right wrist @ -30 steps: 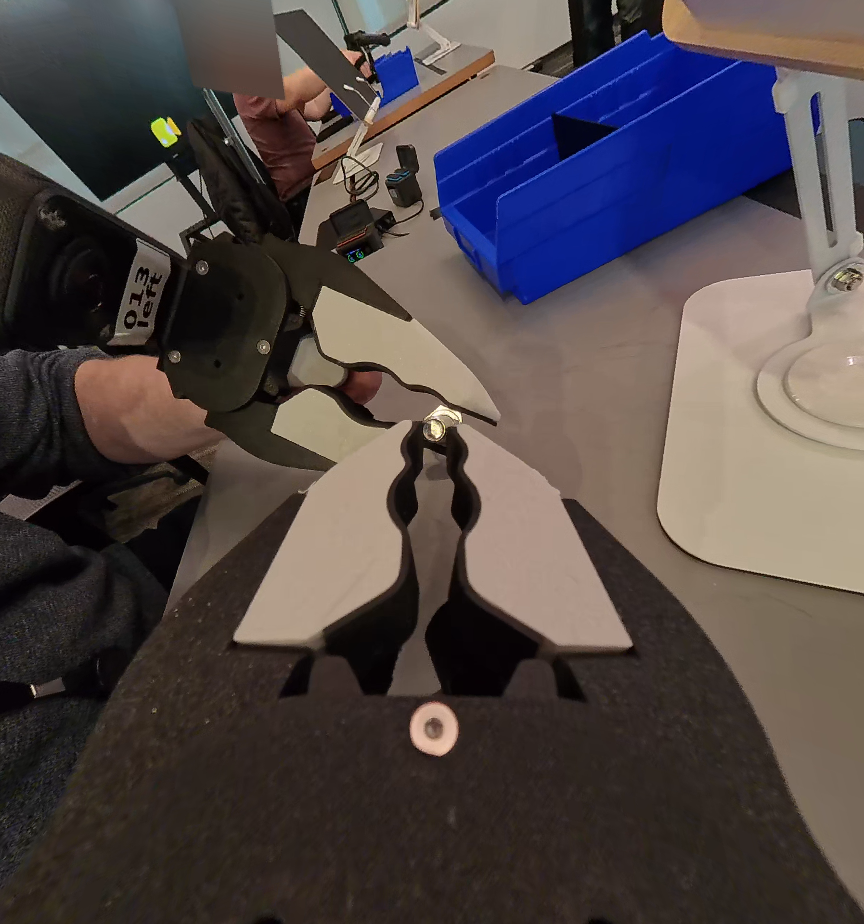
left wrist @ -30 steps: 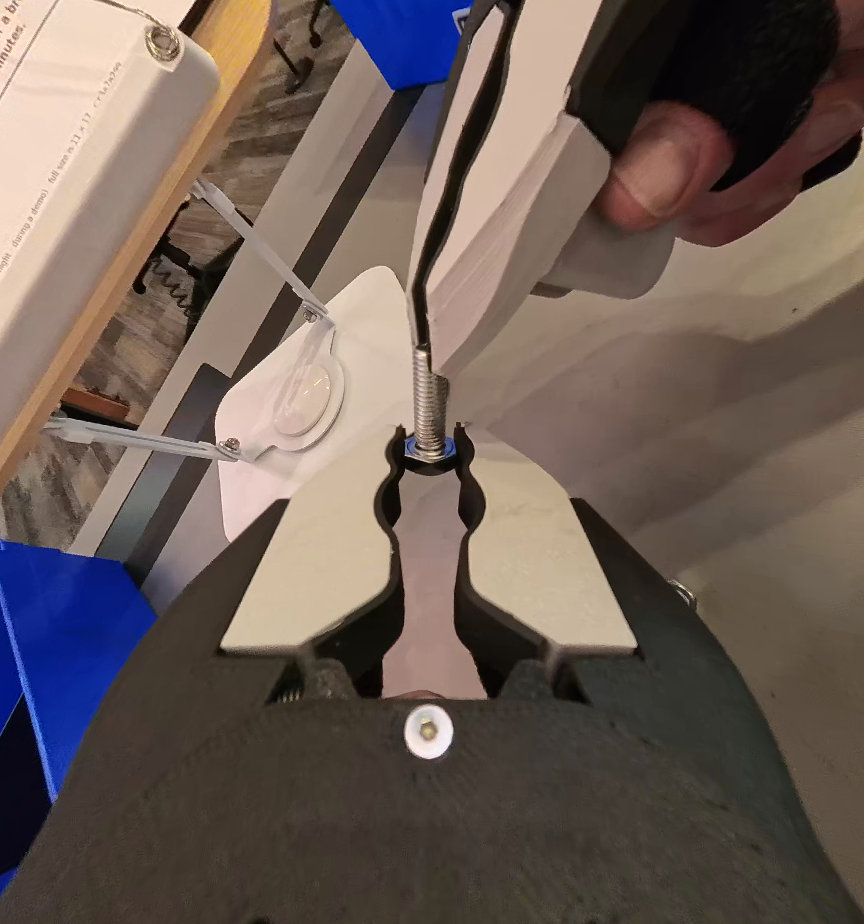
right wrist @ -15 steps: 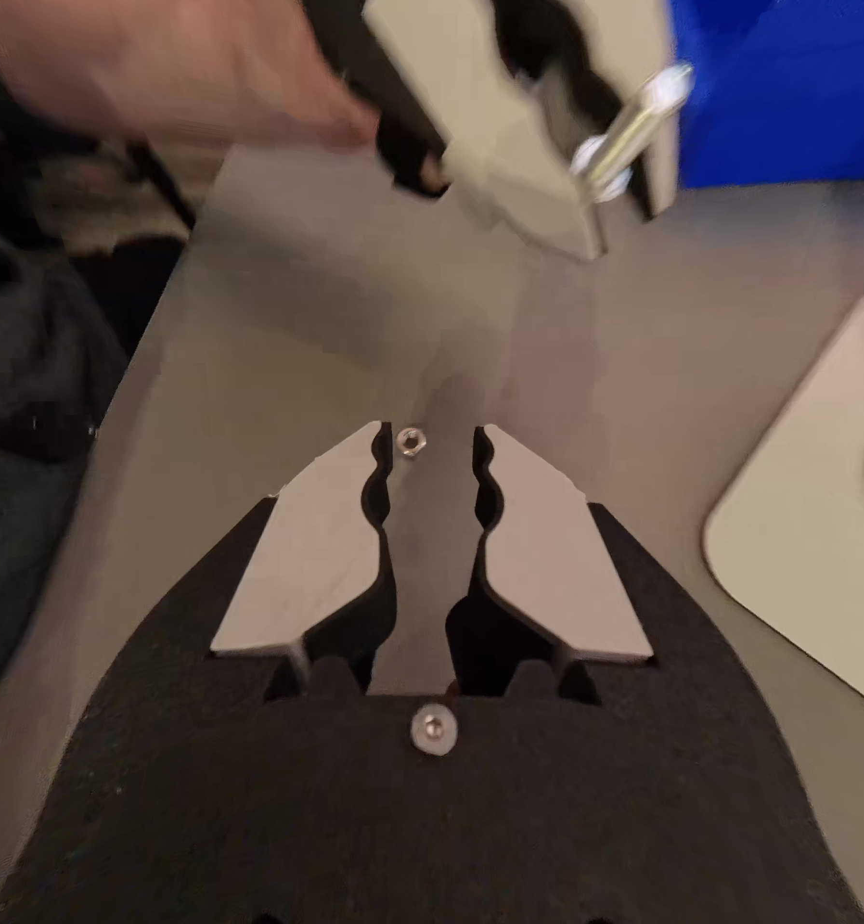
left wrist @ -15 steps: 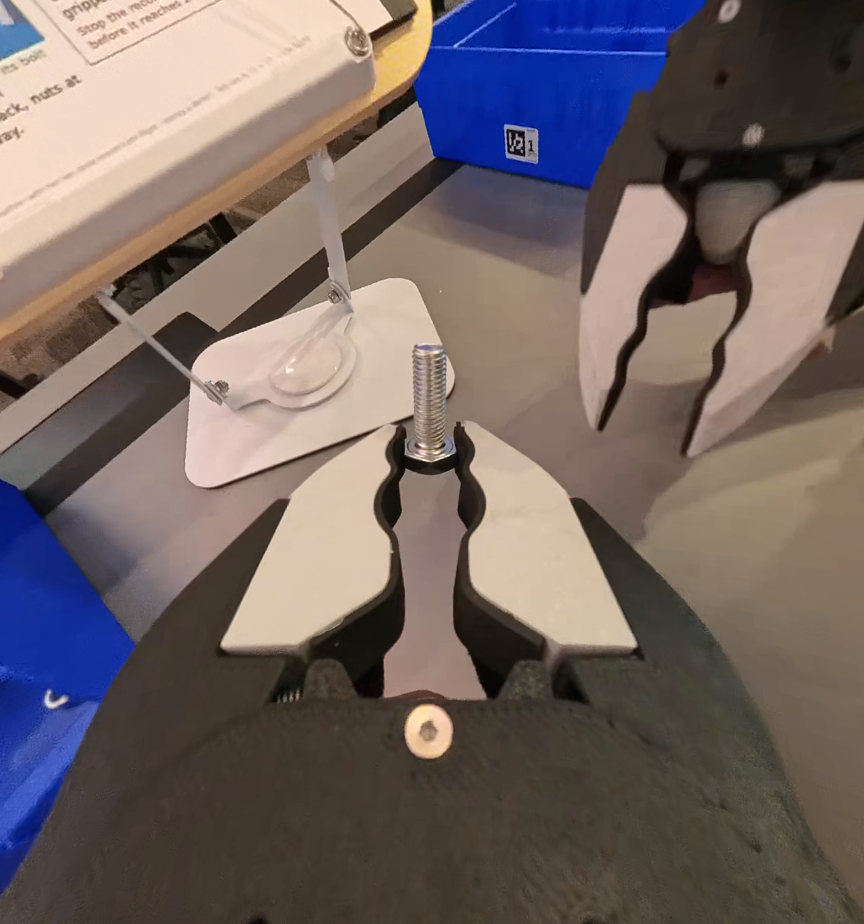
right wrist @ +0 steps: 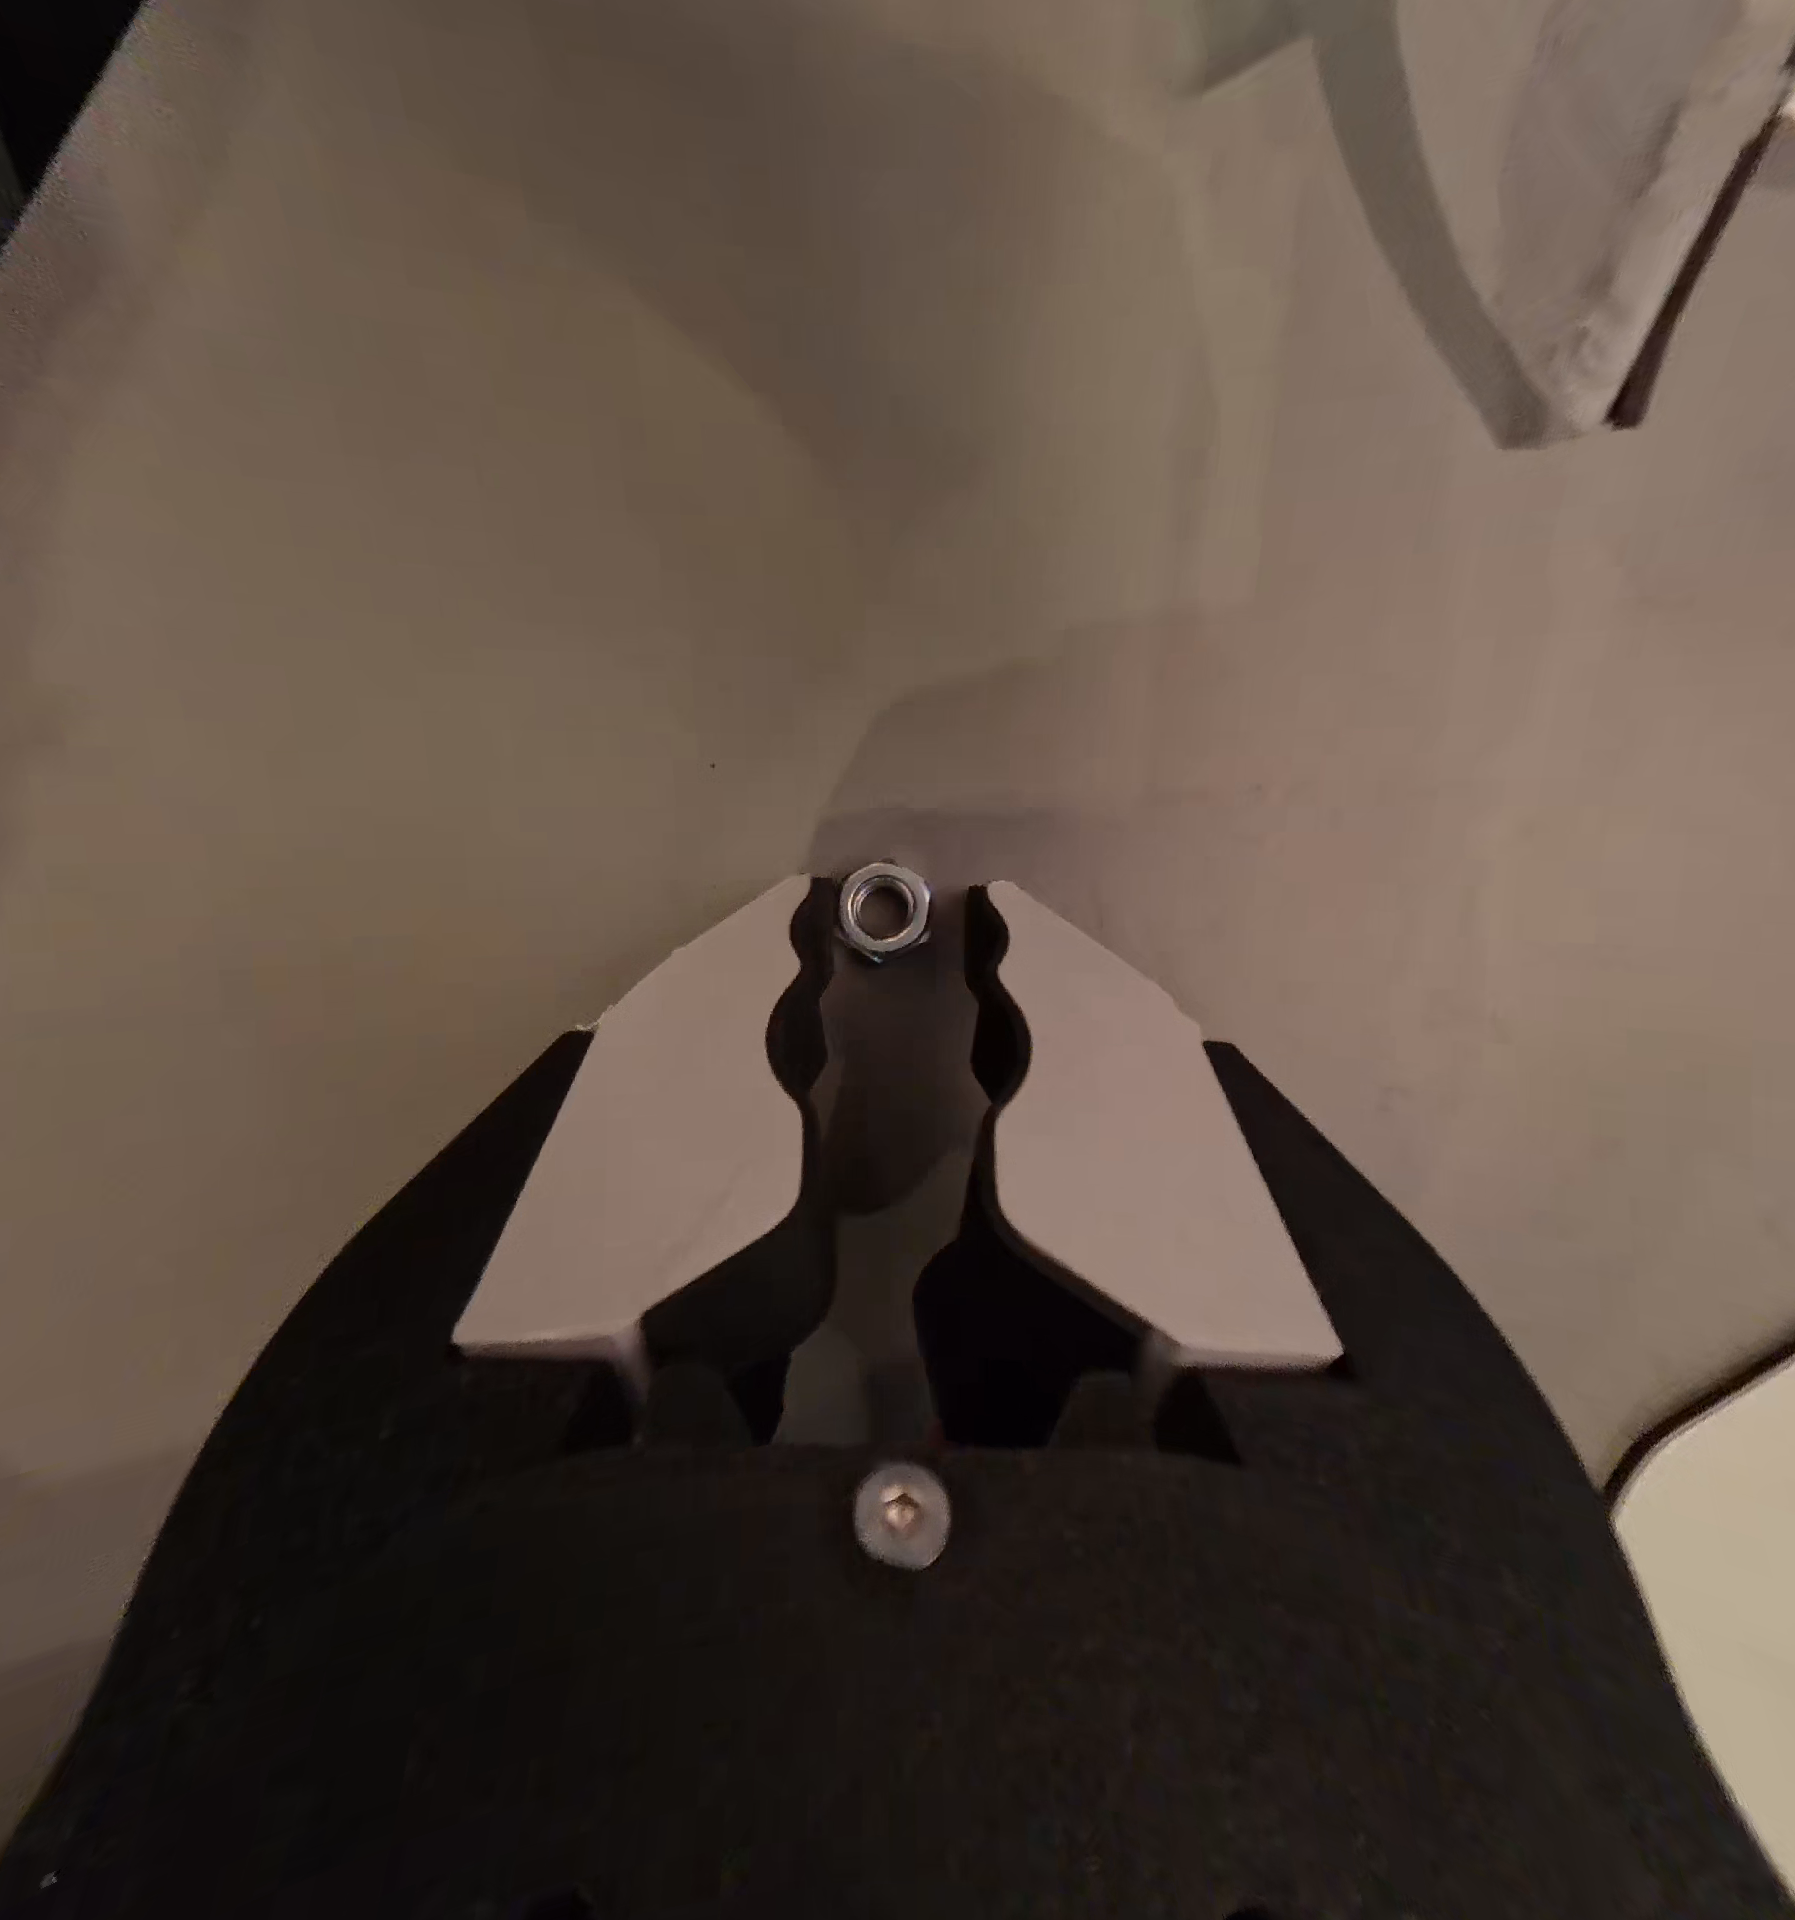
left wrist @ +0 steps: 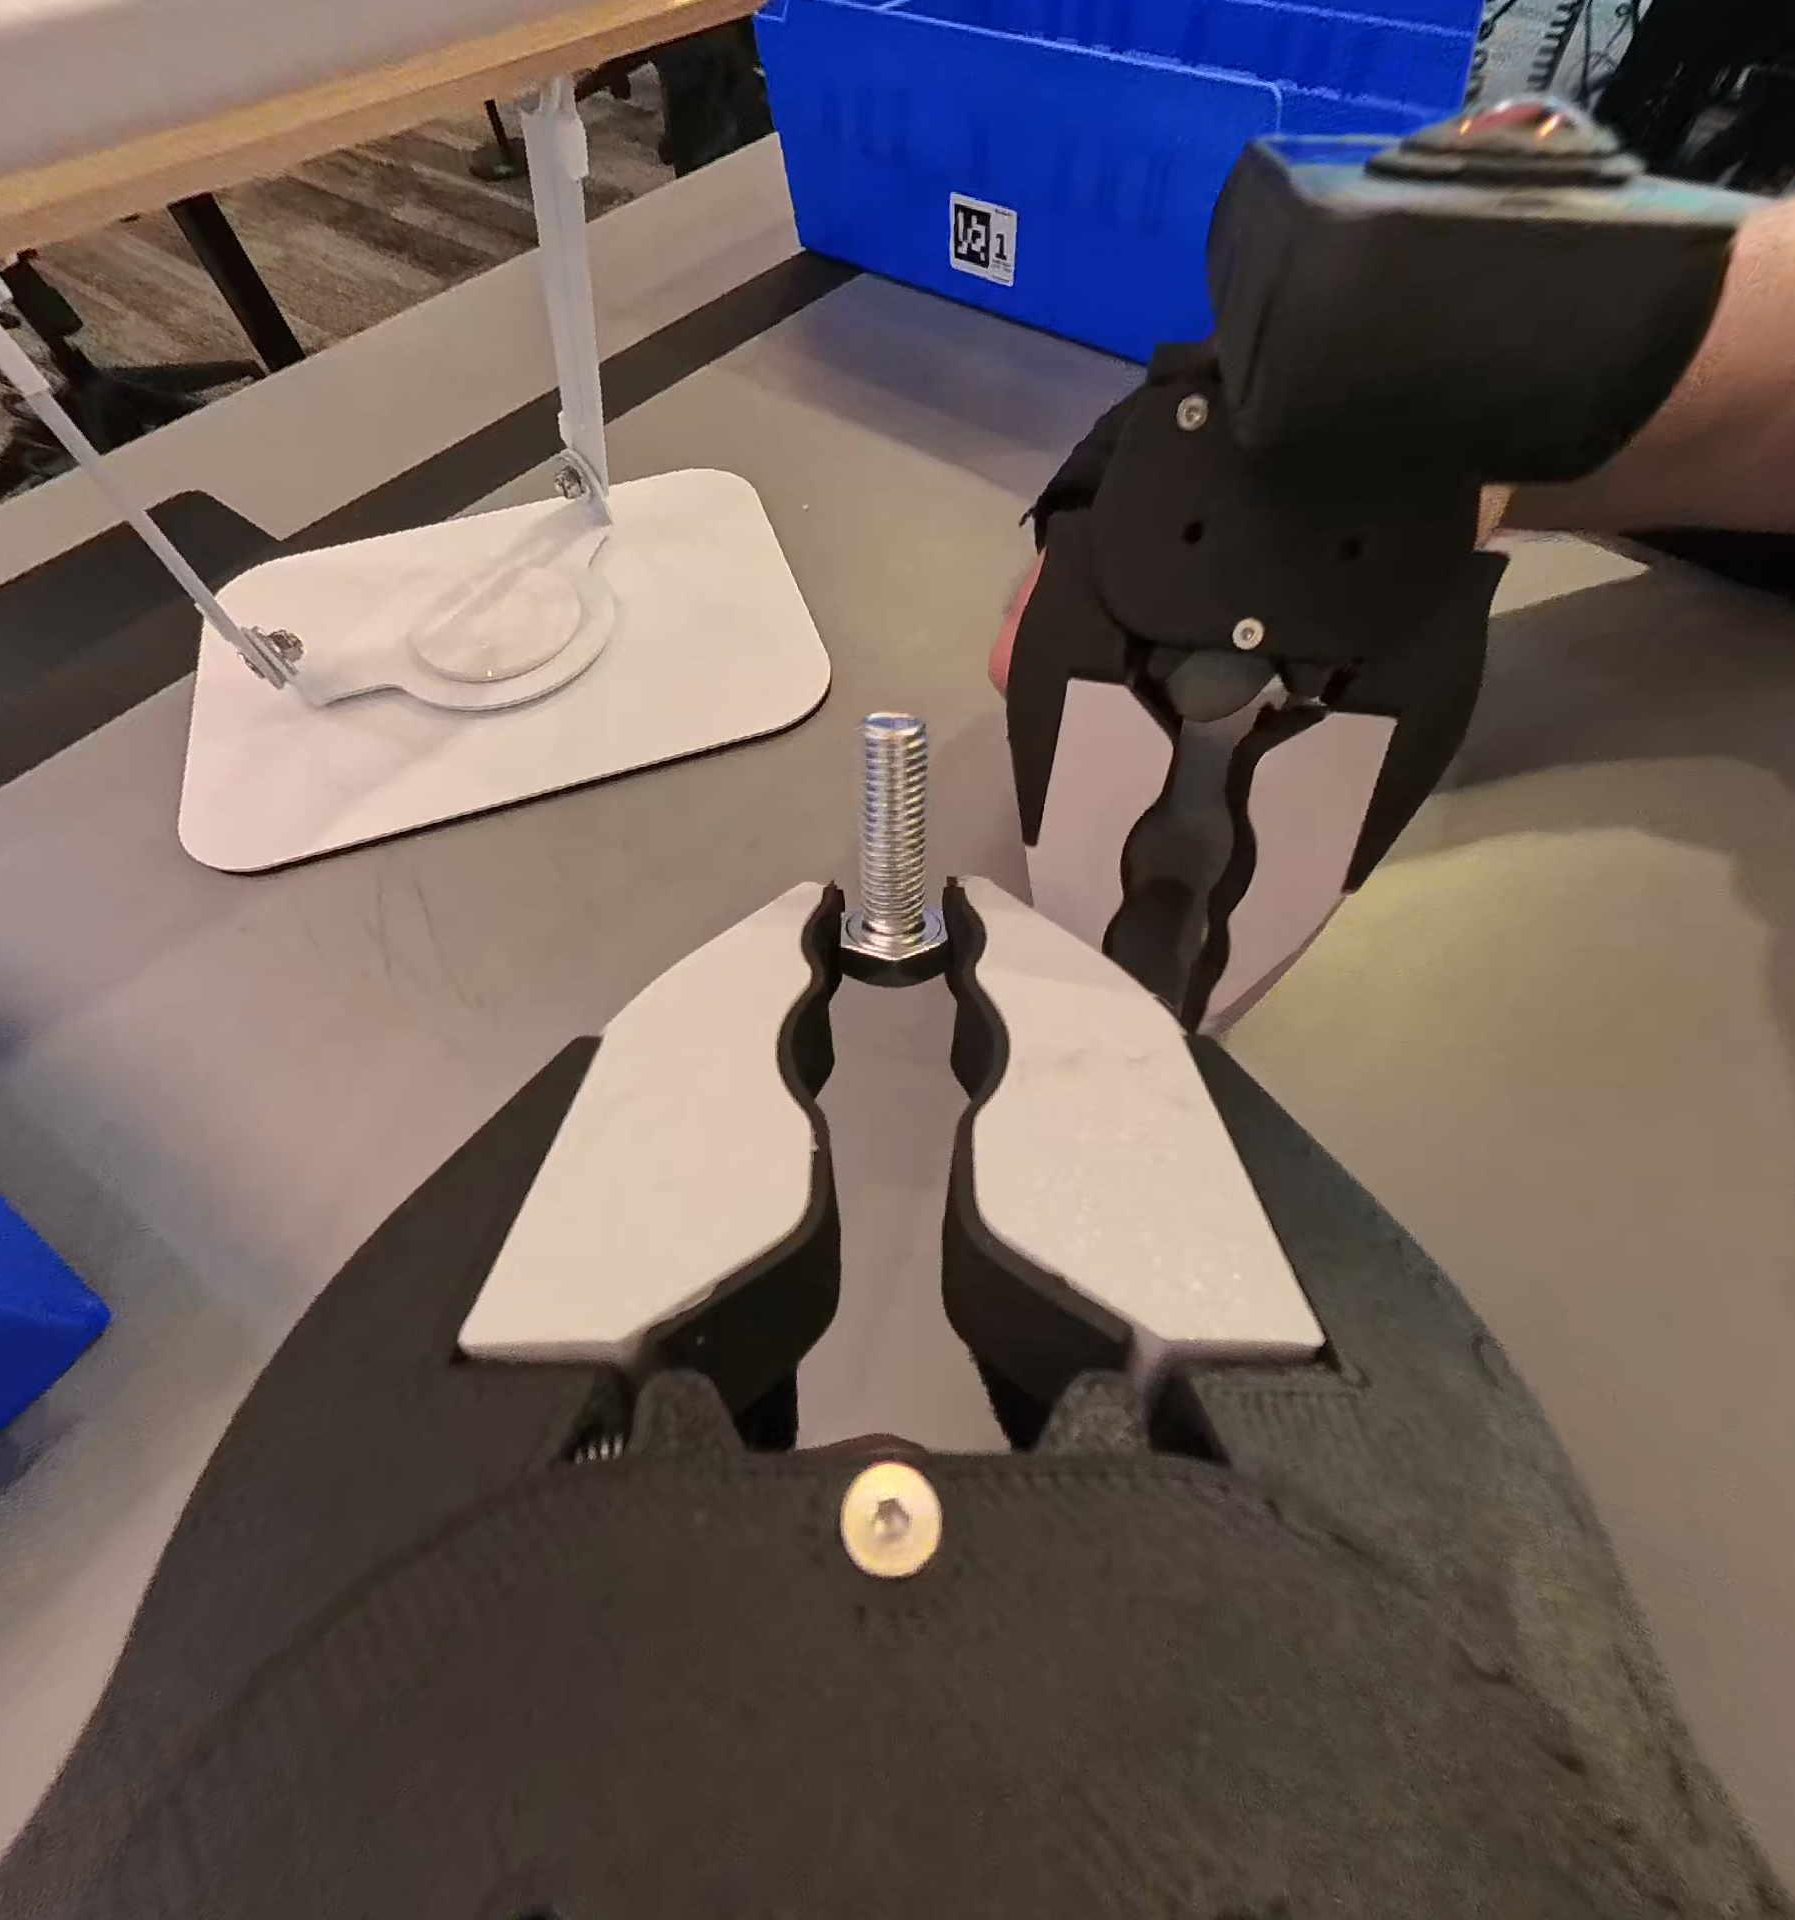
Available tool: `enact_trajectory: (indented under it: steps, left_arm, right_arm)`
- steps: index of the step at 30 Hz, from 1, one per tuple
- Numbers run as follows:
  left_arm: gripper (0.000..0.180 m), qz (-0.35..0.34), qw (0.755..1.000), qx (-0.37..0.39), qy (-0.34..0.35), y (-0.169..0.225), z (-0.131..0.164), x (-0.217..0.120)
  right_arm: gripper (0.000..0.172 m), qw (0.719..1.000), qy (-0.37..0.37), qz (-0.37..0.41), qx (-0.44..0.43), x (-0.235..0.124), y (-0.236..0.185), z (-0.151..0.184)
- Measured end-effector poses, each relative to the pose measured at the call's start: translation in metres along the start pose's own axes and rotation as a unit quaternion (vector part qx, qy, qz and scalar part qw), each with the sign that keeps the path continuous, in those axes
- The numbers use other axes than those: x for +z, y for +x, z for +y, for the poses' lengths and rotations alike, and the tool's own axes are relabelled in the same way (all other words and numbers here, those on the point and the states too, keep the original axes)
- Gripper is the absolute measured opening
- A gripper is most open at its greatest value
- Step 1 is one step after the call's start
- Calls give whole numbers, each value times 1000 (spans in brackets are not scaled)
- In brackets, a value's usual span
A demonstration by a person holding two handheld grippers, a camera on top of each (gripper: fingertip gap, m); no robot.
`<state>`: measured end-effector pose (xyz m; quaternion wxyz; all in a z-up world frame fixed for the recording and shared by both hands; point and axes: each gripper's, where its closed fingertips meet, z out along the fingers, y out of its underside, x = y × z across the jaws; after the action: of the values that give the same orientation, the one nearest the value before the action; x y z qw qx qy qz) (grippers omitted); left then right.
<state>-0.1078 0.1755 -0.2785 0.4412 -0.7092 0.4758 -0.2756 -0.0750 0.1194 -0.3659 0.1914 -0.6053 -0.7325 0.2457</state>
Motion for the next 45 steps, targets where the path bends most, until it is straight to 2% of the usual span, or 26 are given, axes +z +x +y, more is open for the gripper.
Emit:
enact_trajectory:
  steps: [1,7,12,15,17,22,30,36,45]
  left_arm:
    - [18,-1,1000,-1,0,-1,1,0]
    - [18,5,1000,-4,-1,0,5,4]
    - [18,2,1000,21,-15,3,7,5]
    - [18,8,999,48,-23,10,7,6]
    - [18,27,998,59,-20,19,4,7]
    - [18,49,993,102,-34,36,5,9]
    - [18,69,992,106,-22,45,0,9]
    - [18,83,991,102,-9,49,-6,6]
    - [18,52,993,107,-5,43,-8,7]
  right_arm:
    - [20,1000,0,-5,5,0,-1,0]
    - [17,999,44,-5,26,-9,1,-6]
    - [17,989,138,52,30,-65,18,-34]
    - [17,977,195,85,-7,-99,20,-57]
    - [17,974,206,91,-27,-109,19,-68]
    - [17,974,200,75,-74,-106,12,-81]
    - [17,979,173,45,-96,-98,9,-80]
    - [17,976,192,27,-96,-99,6,-86]
    - [17,975,207,45,-65,-101,11,-85]
